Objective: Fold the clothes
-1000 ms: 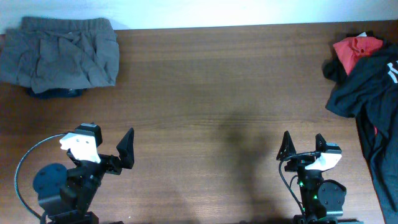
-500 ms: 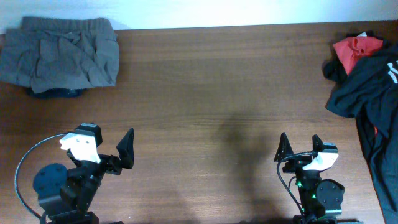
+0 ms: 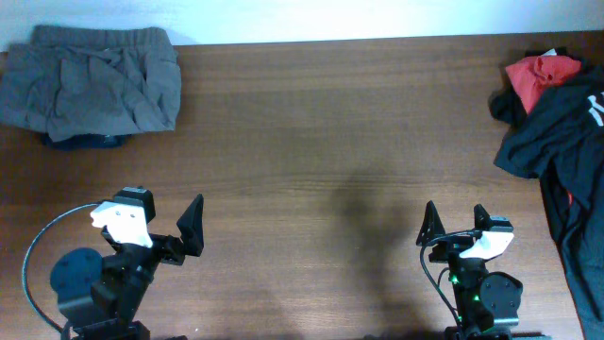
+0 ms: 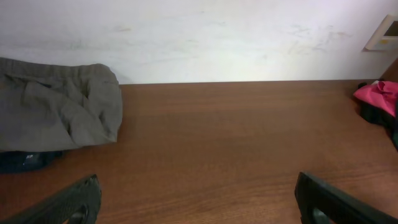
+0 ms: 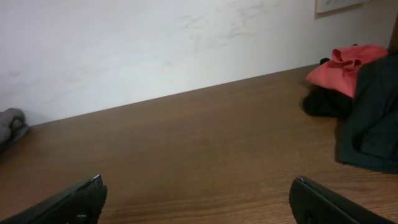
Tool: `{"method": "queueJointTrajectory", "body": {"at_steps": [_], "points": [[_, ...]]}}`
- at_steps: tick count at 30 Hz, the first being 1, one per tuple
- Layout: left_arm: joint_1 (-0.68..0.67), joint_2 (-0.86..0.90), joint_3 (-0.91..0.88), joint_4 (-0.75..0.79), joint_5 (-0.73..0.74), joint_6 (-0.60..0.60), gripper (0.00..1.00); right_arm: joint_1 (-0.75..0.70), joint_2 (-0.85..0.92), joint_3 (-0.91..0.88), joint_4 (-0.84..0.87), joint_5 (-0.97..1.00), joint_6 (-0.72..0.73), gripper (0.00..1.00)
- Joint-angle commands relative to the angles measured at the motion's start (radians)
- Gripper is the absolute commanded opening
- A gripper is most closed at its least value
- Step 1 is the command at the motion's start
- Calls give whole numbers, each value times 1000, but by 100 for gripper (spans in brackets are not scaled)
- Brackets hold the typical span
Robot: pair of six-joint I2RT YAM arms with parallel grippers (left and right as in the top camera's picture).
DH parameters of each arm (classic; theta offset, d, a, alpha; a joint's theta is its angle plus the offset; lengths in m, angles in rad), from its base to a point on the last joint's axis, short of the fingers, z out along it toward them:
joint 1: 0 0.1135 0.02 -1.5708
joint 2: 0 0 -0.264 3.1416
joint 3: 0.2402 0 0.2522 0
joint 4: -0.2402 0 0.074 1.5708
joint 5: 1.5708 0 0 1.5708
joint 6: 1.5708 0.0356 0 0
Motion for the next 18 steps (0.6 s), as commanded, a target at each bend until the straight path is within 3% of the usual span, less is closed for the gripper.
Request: {"method": "queueJointTrajectory", "body": {"at_steps": [1, 13, 18], "points": [[-3, -1, -3, 2, -4, -13, 99, 6, -10, -5, -6, -5, -7, 99], [-15, -7, -25, -74, 61, -23, 99, 6, -10, -5, -6, -5, -7, 99], [-140, -36, -230, 259, -117, -109, 99, 6, -10, -5, -7, -5, -7, 99]]}}
